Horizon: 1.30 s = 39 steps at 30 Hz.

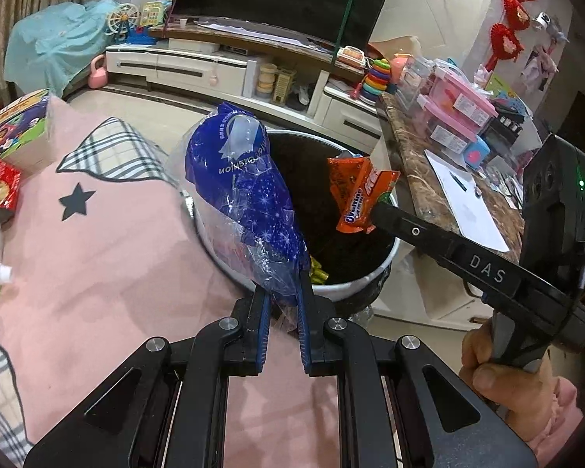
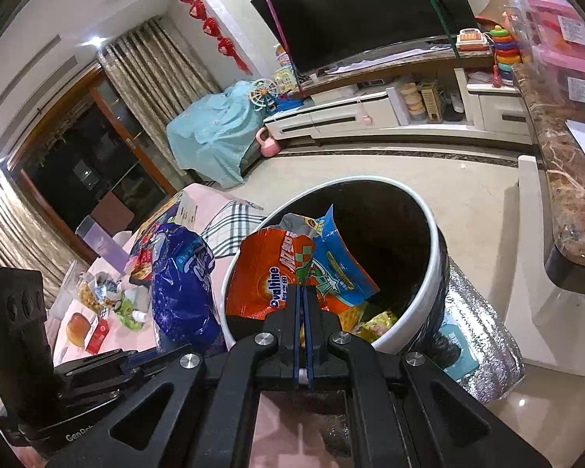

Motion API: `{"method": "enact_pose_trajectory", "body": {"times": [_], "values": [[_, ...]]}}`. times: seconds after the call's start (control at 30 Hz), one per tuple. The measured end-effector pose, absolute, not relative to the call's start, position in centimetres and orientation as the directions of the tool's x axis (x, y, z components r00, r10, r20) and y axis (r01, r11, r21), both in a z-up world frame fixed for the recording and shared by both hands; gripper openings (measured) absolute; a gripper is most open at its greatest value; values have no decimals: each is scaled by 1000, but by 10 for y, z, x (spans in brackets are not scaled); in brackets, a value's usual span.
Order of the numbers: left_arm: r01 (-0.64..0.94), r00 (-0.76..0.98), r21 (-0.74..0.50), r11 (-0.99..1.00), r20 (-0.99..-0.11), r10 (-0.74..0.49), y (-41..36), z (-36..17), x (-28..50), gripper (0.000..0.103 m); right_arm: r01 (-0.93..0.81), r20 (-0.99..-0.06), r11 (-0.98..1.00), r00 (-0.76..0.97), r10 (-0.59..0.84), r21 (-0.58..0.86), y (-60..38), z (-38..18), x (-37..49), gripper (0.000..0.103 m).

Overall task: Collect trash
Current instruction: 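Open both tools over the bin to drop the blue bag and orange wrapper, then move both open tools back over the table toward the remaining items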

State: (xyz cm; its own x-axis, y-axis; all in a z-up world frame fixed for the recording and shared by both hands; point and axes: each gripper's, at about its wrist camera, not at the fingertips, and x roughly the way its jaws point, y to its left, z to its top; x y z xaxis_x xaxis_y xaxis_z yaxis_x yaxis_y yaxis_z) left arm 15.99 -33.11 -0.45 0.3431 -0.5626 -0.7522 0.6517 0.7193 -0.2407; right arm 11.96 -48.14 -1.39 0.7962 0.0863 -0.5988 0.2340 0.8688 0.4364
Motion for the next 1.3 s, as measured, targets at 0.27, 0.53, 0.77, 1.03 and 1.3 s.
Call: {"method": "enact_pose_trajectory", "body": {"times": [0.27, 0.53, 0.77, 1.03, 1.3], "values": [[657, 311, -258, 708, -763, -567, -347, -8, 170, 11, 245, -611, 873, 788, 73, 421, -491, -14, 130, 2], [660, 310, -240, 712, -777, -548, -357, -13, 179, 12, 266, -627, 869, 776, 64, 418, -497, -20, 136, 2], [642, 314, -249, 726, -778, -544, -356, -16, 183, 34, 269, -646, 876, 760, 62, 401, -494, -20, 143, 9], [586, 384, -249, 771, -752, -535, -322, -13, 174, 57, 266, -622, 878, 782, 44, 398, -488, -12, 136, 47], [473, 456, -270, 839, -739, -495, -265, -20, 168, 66, 250, -596, 851, 798, 89, 462, -474, -12, 128, 89]]}}
